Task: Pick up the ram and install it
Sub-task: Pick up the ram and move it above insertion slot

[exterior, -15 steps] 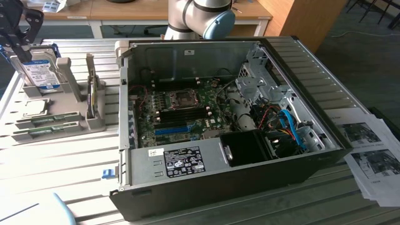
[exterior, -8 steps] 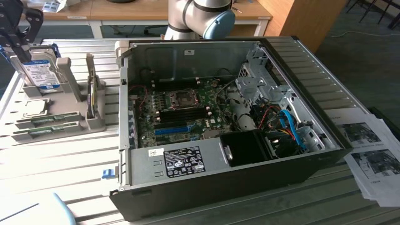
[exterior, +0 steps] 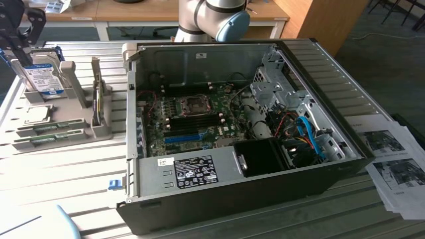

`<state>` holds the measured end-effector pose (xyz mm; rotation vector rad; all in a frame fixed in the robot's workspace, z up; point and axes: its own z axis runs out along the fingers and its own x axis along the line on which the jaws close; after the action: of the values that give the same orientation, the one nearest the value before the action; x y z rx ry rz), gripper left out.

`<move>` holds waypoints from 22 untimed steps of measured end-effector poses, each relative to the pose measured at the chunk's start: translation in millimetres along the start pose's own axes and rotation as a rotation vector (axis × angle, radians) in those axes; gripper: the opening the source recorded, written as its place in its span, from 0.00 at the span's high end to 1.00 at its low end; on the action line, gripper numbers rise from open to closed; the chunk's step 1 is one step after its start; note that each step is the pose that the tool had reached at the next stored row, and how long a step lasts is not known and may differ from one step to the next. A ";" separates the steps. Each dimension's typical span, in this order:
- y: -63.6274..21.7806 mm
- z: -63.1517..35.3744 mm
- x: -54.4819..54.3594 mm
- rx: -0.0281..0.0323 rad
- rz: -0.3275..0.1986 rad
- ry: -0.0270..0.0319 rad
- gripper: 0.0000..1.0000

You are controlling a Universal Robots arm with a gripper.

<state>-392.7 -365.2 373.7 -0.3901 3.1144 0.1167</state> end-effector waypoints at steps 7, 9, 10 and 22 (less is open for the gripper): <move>0.0 0.0 0.0 -0.0028 -0.066 0.0043 0.91; 0.0 0.0 0.0 -0.0035 -0.084 0.0055 0.91; 0.0 0.0 0.0 -0.0038 -0.095 0.0063 0.91; 0.0 0.0 0.0 -0.0085 -0.224 0.0150 0.91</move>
<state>-392.7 -365.2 373.7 -0.7390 3.0579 0.1264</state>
